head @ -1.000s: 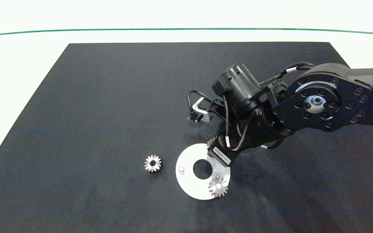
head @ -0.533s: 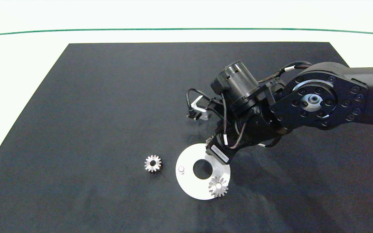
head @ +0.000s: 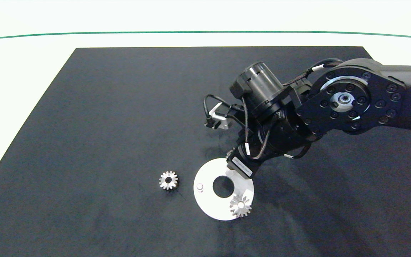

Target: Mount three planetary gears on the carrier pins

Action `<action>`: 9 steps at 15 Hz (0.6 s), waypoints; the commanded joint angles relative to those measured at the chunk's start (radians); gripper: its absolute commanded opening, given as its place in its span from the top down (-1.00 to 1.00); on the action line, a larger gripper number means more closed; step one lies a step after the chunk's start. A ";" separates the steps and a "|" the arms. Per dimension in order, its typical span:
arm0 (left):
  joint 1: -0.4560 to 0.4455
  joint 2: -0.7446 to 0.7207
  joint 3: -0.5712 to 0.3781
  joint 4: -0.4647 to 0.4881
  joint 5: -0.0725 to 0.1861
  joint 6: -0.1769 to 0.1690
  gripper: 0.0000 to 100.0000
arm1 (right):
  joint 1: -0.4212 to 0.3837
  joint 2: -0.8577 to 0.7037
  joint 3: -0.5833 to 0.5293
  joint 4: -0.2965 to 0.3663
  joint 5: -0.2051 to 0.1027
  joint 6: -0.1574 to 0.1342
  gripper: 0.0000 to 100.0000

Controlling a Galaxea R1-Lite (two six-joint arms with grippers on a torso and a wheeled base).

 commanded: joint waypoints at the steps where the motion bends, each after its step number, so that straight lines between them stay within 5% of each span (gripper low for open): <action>1: 0.000 0.008 0.000 -0.003 0.000 0.001 -1.00 | 0.003 0.021 -0.012 0.015 -0.002 -0.003 1.00; 9: -0.001 0.009 0.001 -0.003 -0.001 0.001 -1.00 | 0.003 0.061 -0.094 0.094 -0.002 -0.003 1.00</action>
